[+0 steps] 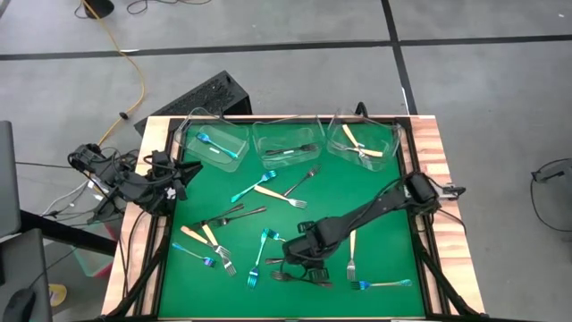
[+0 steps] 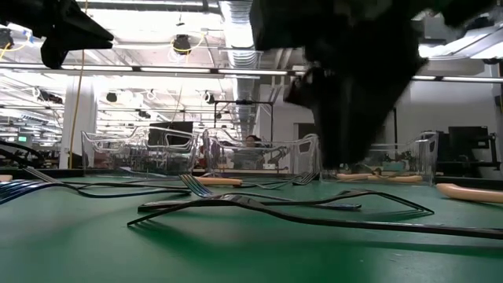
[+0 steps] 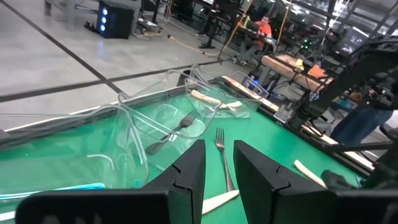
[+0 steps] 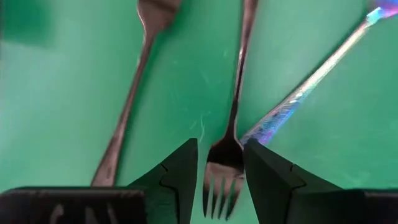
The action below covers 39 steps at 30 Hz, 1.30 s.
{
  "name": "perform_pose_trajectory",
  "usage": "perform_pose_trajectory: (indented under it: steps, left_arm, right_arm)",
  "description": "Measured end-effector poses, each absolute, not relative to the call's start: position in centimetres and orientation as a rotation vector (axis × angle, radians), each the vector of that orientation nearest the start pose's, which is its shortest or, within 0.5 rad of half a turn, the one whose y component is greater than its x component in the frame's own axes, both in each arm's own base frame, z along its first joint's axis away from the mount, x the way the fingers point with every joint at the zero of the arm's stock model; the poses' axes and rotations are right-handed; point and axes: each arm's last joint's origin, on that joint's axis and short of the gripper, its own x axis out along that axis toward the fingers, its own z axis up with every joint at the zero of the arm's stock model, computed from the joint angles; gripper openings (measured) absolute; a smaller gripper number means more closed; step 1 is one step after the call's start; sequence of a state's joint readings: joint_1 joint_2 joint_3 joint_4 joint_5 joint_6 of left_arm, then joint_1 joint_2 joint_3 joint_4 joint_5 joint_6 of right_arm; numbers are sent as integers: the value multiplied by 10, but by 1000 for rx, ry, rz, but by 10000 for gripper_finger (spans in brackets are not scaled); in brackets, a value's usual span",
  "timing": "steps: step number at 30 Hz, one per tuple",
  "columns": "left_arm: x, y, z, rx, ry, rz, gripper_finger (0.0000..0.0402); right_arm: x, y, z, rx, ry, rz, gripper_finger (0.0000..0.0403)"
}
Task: Sort silverware by color (type)
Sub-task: Put the brown fork into the middle transparent bin
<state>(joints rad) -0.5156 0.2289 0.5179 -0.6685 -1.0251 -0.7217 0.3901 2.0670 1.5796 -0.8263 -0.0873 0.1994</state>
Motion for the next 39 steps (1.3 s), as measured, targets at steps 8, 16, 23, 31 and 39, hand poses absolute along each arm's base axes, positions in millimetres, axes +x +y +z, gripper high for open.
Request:
perform_pose_trajectory:
  steps: [8,16,23,31,39]
  left_arm:
    - [62,-7,260,-448,76,572,69]
    - [62,-7,260,-468,70,573,69]
    - [62,-7,260,-480,67,575,69]
    - [62,-7,260,-480,68,574,69]
    - [62,-7,259,-475,76,571,69]
  right_arm:
    - [385,160,173,-68,1348,304,152]
    - [388,153,168,-83,1363,295,151]
    - [386,152,167,-45,1400,273,143]
    - [377,149,153,-1,1454,222,140]
    - [373,147,149,22,1476,193,140]
